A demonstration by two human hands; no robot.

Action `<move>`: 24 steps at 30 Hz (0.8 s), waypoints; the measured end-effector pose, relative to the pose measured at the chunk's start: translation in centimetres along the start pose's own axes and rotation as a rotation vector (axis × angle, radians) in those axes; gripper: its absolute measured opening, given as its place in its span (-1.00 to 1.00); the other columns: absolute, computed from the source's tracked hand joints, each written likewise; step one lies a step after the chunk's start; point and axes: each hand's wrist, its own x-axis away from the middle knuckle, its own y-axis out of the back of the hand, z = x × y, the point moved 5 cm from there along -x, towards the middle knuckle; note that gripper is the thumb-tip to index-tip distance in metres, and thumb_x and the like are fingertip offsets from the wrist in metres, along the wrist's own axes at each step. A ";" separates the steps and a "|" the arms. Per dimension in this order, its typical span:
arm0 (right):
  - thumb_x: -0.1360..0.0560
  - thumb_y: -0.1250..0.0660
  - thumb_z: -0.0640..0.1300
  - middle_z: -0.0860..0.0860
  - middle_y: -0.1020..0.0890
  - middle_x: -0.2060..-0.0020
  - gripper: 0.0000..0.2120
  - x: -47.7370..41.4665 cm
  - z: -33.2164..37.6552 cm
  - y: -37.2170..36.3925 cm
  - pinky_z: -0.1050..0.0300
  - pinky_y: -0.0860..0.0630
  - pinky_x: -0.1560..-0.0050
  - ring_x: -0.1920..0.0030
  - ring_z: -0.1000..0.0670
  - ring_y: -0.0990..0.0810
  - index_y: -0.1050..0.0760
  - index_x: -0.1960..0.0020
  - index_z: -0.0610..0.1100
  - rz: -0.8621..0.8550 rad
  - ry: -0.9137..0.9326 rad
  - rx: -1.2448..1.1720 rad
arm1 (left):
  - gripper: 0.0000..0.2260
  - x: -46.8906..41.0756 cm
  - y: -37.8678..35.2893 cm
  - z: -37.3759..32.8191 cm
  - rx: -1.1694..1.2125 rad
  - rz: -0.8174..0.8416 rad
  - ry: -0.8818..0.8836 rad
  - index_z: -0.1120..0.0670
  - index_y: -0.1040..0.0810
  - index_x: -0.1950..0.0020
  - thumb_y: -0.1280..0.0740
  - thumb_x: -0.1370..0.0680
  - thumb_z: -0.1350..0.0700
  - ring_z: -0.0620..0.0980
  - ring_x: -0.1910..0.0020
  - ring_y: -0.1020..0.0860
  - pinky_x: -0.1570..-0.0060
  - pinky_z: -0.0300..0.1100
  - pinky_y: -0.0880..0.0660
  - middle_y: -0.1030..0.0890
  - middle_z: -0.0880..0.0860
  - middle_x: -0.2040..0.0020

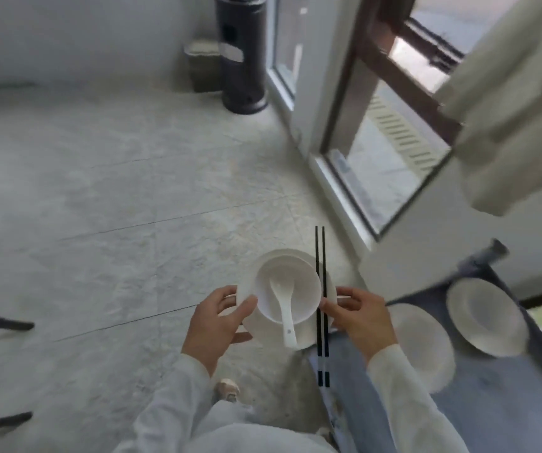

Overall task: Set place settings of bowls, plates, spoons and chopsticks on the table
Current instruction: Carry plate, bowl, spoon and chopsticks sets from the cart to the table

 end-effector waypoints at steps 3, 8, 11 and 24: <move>-0.36 -0.65 -0.18 -0.01 -0.79 0.26 -0.66 -2.1 3.9 -6.9 0.28 -0.63 0.33 0.26 0.05 -0.77 -0.64 -0.08 -0.06 0.124 0.030 -0.016 | -0.76 -1.4 6.1 -2.3 0.021 -0.066 -0.011 -0.04 -0.67 -0.12 -0.56 -0.48 0.03 0.06 0.04 -0.73 0.22 -0.03 -0.68 -0.74 0.01 -0.04; -0.34 -0.67 -0.15 -0.09 -0.79 0.23 -0.71 -5.6 8.9 -17.4 0.13 -0.68 0.22 0.19 -0.07 -0.79 -0.70 -0.02 -0.03 0.266 0.077 0.028 | -0.80 -3.7 15.0 -4.8 0.100 -0.193 -0.021 -0.06 -0.67 -0.10 -0.55 -0.49 0.07 0.04 0.05 -0.73 0.21 -0.02 -0.69 -0.75 -0.03 -0.01; -0.24 -0.70 -0.03 -0.10 -0.79 0.21 -0.68 -8.1 11.3 -23.1 0.07 -0.70 0.21 0.18 -0.11 -0.79 -0.72 0.04 0.03 0.341 0.091 0.035 | -0.72 -5.5 19.5 -5.7 0.147 -0.275 -0.009 -0.01 -0.66 -0.18 -0.54 -0.49 0.05 0.07 0.02 -0.73 0.16 0.05 -0.70 -0.74 0.01 -0.06; -0.27 -0.68 0.06 -0.01 -0.79 0.24 -0.72 -25.6 23.5 -45.7 0.07 -0.73 0.17 0.23 -0.05 -0.79 -0.72 0.05 0.17 0.649 0.202 0.175 | -0.56 -21.4 33.1 -12.7 0.301 -0.552 -0.025 0.03 -0.66 -0.18 -0.59 -0.36 -0.07 0.12 -0.01 -0.73 0.10 0.10 -0.69 -0.74 0.06 -0.08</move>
